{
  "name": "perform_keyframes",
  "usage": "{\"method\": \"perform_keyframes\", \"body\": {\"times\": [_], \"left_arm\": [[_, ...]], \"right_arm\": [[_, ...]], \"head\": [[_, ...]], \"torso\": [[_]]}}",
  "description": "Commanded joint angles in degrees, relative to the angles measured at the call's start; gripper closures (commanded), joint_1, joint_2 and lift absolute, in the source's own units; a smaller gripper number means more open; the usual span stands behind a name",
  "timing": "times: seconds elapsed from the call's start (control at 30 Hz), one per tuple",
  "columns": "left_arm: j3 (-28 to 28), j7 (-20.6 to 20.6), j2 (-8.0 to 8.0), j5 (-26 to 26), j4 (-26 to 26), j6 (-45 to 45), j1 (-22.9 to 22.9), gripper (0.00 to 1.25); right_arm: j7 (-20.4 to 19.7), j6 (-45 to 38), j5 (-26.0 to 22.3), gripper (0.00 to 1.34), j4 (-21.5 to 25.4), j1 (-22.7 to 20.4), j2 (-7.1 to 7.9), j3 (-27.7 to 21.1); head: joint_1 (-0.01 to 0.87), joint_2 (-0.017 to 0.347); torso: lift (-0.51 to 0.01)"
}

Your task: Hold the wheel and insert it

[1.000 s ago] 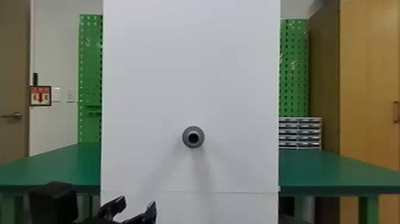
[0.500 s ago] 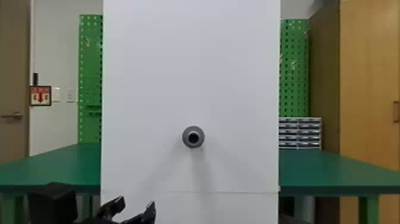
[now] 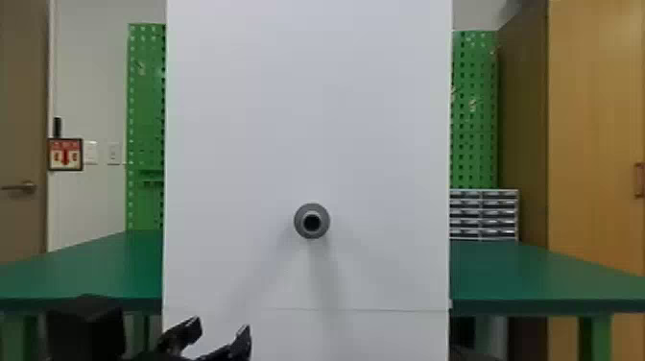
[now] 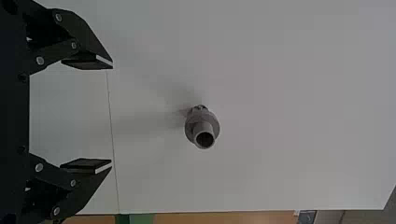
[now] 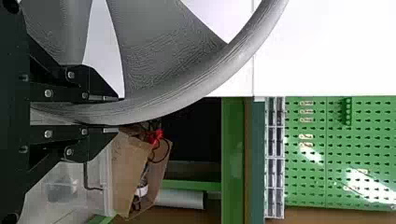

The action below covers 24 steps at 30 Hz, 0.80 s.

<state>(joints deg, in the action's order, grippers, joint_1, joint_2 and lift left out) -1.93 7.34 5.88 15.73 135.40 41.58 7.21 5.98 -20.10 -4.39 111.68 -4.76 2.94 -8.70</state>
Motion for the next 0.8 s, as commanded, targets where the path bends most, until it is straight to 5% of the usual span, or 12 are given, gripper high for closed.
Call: {"method": "perform_keyframes", "body": {"times": [0.0, 0.77], "left_arm": [[-0.09, -0.14, 0.01, 0.0, -0.05, 0.0, 0.0, 0.49], [-0.61, -1.02, 0.01, 0.0, -0.05, 0.26, 0.18, 0.49]], "right_arm": [[0.0, -3.63, 0.52, 1.19, 3.02, 0.89, -0.48, -0.36], [0.0, -29.2, -0.71, 1.19, 15.33, 10.56, -0.22, -2.99]], "head": [[0.0, 0.037], [0.0, 0.037]], "torso": [[-0.486], [-0.486]]}}
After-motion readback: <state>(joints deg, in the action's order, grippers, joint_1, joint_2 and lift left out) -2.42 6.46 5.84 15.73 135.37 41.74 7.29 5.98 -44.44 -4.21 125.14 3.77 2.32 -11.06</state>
